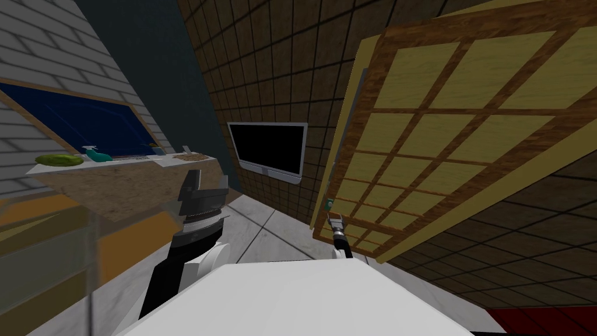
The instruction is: Pull the door open
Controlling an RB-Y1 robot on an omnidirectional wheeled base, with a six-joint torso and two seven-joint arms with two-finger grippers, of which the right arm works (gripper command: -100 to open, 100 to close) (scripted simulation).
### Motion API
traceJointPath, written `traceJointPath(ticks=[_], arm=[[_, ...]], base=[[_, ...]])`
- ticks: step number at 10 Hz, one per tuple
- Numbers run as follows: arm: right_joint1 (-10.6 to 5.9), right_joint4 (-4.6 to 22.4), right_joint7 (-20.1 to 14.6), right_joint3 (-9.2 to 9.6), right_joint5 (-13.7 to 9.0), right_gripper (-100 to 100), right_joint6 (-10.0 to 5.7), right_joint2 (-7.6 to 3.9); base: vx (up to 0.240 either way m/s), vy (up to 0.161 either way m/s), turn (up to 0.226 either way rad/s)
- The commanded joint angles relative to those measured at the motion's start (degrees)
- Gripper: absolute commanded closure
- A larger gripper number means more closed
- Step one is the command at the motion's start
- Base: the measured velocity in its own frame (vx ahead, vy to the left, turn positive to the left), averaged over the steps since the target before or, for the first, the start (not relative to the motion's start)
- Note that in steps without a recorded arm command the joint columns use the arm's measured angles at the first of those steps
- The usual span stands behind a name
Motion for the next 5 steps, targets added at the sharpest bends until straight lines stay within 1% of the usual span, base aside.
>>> traceJointPath(ticks=[1,2,4,5], arm=[[-0.12,-0.8,-2.9,0.51,-1.1,-100,0.66,0.42],[-0.12,-0.8,-3.4,0.51,-1.1,-100,0.66,0.42],[-0.62,-1.0,-7.0,1.17,-2.4,-100,1.07,0.92],[-0.62,-1.0,-7.6,1.17,-2.4,-100,1.07,0.92]], base=[[-0.074,-0.01,0.03],[-0.058,-0.012,0.012],[-0.058,-0.014,0.021],[-0.055,-0.006,0.008]])
